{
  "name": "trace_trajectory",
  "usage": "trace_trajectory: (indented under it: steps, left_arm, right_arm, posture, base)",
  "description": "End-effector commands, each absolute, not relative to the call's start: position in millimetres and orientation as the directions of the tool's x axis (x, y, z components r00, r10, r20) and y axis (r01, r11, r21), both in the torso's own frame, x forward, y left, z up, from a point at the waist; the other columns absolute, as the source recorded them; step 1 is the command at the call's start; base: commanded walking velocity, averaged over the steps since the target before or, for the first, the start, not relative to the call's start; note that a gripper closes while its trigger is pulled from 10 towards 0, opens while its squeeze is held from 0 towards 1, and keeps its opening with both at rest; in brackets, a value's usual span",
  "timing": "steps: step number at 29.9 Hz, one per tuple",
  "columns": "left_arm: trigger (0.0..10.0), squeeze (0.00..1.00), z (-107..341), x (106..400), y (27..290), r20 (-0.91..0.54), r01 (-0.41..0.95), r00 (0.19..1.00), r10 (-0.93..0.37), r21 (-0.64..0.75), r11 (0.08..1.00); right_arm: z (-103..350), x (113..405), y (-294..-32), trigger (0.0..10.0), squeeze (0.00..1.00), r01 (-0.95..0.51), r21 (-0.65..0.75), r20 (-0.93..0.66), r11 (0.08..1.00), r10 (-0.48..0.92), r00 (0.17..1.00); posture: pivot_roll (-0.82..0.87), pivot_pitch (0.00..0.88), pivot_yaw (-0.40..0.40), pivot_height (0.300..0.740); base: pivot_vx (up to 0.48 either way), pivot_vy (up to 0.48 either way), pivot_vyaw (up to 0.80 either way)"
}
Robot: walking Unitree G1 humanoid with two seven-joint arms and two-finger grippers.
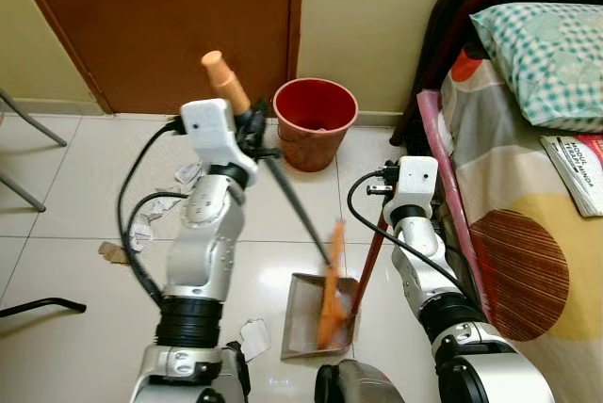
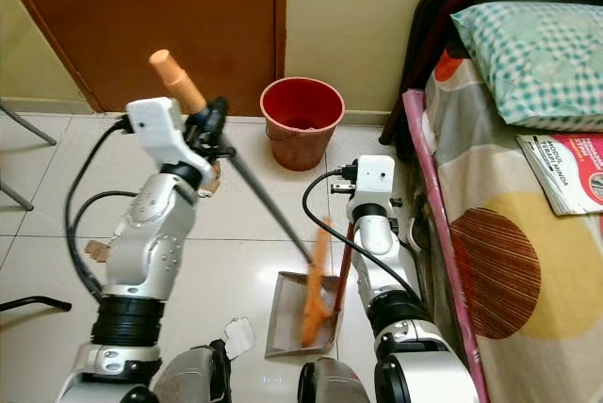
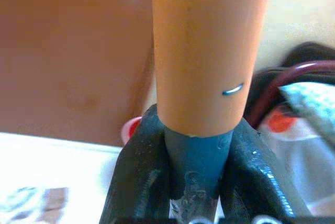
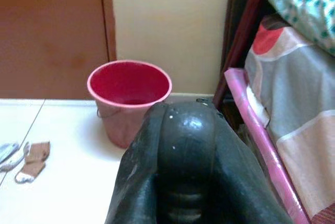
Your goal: Sweep floor
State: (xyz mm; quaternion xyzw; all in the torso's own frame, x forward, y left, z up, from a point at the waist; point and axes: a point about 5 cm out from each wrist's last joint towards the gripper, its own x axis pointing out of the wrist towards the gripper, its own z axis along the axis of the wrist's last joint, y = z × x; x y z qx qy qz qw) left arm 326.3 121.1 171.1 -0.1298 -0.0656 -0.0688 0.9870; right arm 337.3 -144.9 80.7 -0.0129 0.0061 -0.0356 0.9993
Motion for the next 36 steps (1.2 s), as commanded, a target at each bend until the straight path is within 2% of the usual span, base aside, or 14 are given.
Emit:
trace_trajectory:
  steps: [1,8,12,15,22,26,36]
  left_arm:
    - [10.0,0.0,190.0,324.4,134.5,0.226,0.121,0.972,-0.065,-0.245,0.962]
    - [10.0,0.0,193.5,327.2,167.6,0.234,0.044,0.972,0.005,-0.203,0.978]
    - [10.0,0.0,186.0,323.6,176.8,0.208,0.027,0.978,0.01,-0.174,0.984]
    - [10.0,0.0,155.4,303.6,186.9,0.116,-0.012,0.993,0.028,-0.138,0.99]
    - [10.0,0.0,121.0,278.0,178.4,0.035,0.026,0.999,-0.024,-0.062,0.998]
    - [10.0,0.0,110.6,270.9,175.1,0.013,0.034,0.999,-0.033,-0.058,0.998]
    - [10.0,0.0,107.7,273.0,167.2,0.028,0.065,0.998,-0.065,-0.019,0.998]
  right_arm:
    - [87.8,336.5,-149.5,10.0,0.0,0.096,-0.017,0.035,0.995,-0.095,0.995]
    - [85.2,326.9,-162.8,10.0,0.0,0.143,-0.006,0.032,0.99,-0.142,0.989]
    - [81.6,318.9,-168.2,10.0,0.0,0.144,-0.007,0.022,0.989,-0.144,0.989]
    - [71.6,304.3,-177.9,10.0,0.0,0.165,0.016,-0.005,0.986,-0.165,0.986]
    - [74.4,300.7,-178.7,10.0,0.0,0.137,0.103,-0.003,0.985,-0.137,0.991]
    - [94.1,304.2,-177.6,10.0,0.0,0.093,0.143,0.074,0.985,-0.104,0.992]
    - [120.7,310.2,-185.1,10.0,0.0,0.081,0.149,0.149,0.985,-0.103,0.983]
  posture:
    - [0.07,0.145,-0.051,0.74]
    - [0.07,0.142,-0.056,0.74]
    - [0.06,0.135,-0.053,0.74]
    - [0.05,0.118,-0.023,0.74]
    - [0.05,0.079,-0.014,0.74]
    - [0.04,0.076,-0.015,0.74]
    - [0.02,0.071,-0.016,0.74]
  base:
    - [0.0,0.0,0.0]
    - [0.0,0.0,0.0]
    - [0.0,0.0,0.0]
    - [0.0,0.0,0.0]
    - [0.0,0.0,0.0]
    - [0.0,0.0,0.0]
    - [0.0,0.0,0.0]
